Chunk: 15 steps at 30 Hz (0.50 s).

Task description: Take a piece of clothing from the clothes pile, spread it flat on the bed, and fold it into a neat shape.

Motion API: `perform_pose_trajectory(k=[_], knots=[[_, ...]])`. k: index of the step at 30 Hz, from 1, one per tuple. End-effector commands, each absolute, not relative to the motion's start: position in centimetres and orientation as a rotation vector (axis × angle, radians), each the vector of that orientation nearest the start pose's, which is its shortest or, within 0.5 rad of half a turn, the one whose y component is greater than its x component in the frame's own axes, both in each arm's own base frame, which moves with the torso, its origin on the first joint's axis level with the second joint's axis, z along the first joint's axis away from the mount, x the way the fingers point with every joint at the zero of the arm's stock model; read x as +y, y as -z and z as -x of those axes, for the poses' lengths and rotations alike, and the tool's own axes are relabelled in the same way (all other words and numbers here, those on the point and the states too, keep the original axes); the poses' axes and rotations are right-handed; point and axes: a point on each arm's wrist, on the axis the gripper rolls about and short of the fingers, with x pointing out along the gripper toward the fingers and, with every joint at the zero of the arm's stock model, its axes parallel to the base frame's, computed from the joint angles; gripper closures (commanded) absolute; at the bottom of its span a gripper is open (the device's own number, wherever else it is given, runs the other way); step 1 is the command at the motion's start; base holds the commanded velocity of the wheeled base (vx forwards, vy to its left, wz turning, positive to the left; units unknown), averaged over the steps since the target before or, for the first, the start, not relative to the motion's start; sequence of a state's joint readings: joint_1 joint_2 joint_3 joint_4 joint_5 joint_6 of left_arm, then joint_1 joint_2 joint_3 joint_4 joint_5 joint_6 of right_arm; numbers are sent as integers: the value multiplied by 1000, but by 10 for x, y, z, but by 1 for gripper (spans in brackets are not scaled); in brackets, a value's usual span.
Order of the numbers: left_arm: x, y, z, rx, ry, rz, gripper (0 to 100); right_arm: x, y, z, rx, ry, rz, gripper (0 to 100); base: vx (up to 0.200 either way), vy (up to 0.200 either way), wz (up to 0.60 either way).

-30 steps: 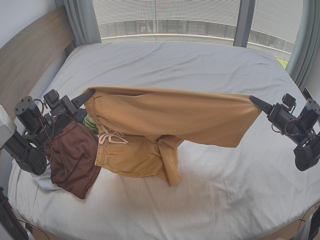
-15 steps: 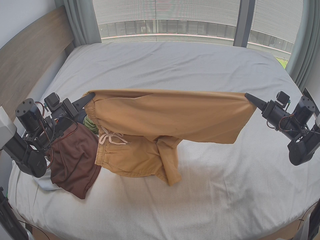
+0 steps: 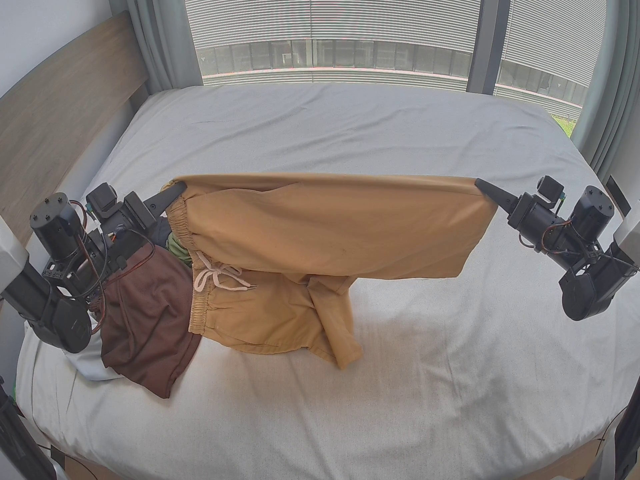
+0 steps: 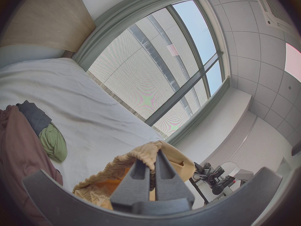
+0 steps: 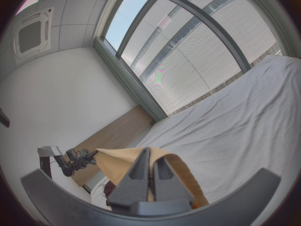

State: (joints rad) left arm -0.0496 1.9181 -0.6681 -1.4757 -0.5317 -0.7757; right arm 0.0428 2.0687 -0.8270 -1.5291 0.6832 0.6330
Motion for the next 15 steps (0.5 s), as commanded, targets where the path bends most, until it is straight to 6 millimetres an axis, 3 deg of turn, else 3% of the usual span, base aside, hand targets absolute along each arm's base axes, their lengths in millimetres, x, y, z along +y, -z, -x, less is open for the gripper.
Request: perform_pose_trajectory(k=[1, 15], knots=[[-33, -156, -339, 18, 639, 700, 100, 30, -148, -373, -49, -784, -506, 100, 0, 0, 0], [-43, -131, -384, 34, 654, 710, 100, 30, -121, -403, -14, -766, -525, 100, 0, 0, 0]])
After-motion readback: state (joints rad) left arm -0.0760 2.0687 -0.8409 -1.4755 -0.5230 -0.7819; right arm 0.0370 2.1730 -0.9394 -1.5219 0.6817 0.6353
